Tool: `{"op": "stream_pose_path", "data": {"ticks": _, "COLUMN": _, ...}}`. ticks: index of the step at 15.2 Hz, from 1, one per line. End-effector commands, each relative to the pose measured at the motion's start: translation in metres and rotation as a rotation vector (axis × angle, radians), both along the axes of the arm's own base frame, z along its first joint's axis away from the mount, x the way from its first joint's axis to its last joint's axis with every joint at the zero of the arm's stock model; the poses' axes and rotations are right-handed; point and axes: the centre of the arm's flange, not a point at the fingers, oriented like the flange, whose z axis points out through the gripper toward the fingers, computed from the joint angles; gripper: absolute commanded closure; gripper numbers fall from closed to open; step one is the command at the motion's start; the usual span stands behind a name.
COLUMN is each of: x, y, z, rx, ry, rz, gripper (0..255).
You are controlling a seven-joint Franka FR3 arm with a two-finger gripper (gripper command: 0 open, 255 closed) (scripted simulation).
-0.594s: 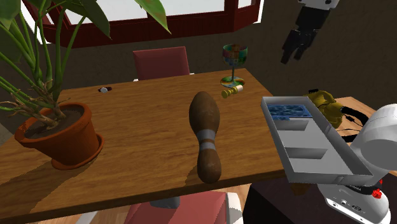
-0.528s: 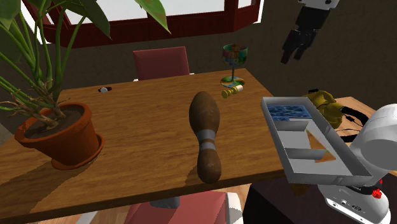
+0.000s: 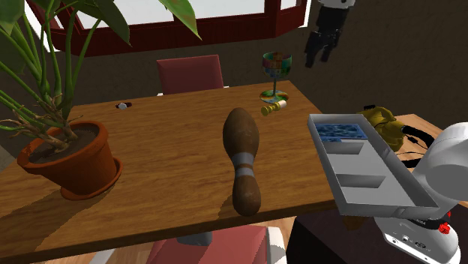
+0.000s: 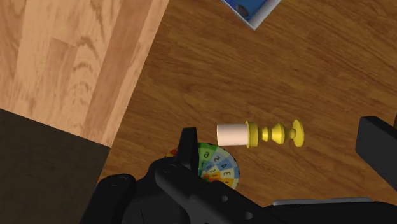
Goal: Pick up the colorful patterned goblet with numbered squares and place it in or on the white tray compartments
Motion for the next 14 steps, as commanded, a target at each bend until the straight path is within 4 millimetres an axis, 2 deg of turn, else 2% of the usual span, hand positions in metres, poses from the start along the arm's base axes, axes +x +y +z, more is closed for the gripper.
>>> {"op": "stream_pose_path", "data": {"ticks": 1, "x": 0.028, "y": -0.003, "z": -0.001, "rx": -0.015, "ry": 0.011, "rz": 0.013, "gripper": 0}}
{"op": "stream_pose_path", "data": {"ticks": 14, "x": 0.21, "y": 0.004, "z": -0.007, "rx": -0.112, "ry": 0.078, "rz": 0.093, "gripper": 0}}
